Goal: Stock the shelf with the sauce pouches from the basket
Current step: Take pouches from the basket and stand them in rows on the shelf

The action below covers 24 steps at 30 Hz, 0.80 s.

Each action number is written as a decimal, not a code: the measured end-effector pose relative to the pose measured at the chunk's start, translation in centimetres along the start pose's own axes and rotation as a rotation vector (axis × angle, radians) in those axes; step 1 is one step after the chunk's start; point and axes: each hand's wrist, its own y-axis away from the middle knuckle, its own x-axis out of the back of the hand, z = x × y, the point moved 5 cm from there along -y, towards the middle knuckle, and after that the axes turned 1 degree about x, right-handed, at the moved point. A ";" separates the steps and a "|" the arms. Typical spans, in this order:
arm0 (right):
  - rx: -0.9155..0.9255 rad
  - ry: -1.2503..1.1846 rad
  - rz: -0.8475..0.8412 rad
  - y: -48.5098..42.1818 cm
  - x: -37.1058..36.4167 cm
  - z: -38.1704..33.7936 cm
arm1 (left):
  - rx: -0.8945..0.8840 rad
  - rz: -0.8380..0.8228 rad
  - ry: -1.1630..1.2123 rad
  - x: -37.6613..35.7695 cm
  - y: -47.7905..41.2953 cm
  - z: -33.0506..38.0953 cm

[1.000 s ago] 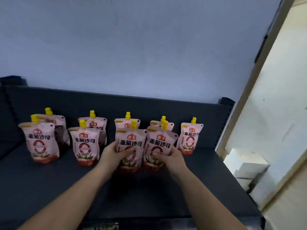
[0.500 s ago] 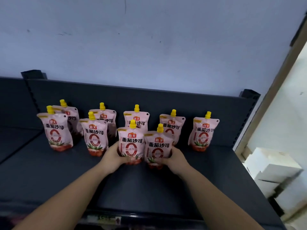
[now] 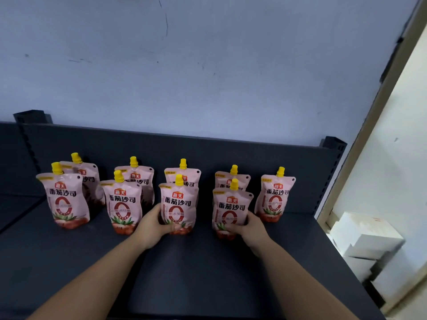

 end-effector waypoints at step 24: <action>-0.047 0.018 -0.031 -0.6 -0.4 -0.3 | 0.163 -0.068 0.003 -0.3 -0.1 0.5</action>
